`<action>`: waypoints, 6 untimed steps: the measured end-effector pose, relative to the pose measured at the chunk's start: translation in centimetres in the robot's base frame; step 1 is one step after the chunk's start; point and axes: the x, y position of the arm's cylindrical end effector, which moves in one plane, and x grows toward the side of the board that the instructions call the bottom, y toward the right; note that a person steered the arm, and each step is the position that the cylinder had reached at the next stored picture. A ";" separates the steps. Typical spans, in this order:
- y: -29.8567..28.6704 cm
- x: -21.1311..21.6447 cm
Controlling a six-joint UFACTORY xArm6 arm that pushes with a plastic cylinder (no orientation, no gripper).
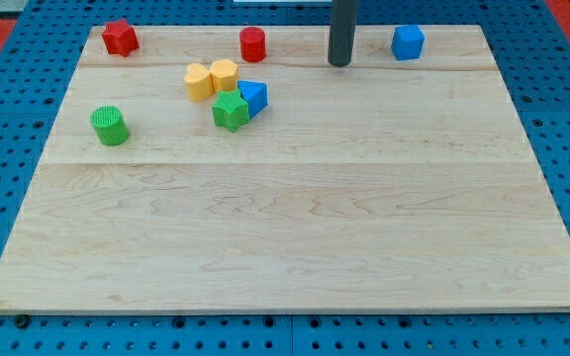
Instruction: Push the red star to the right side of the board
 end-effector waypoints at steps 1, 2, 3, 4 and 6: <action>0.0 0.0; 0.2 -1.6; 0.2 -4.8; -2.5 -6.3; -9.1 -6.7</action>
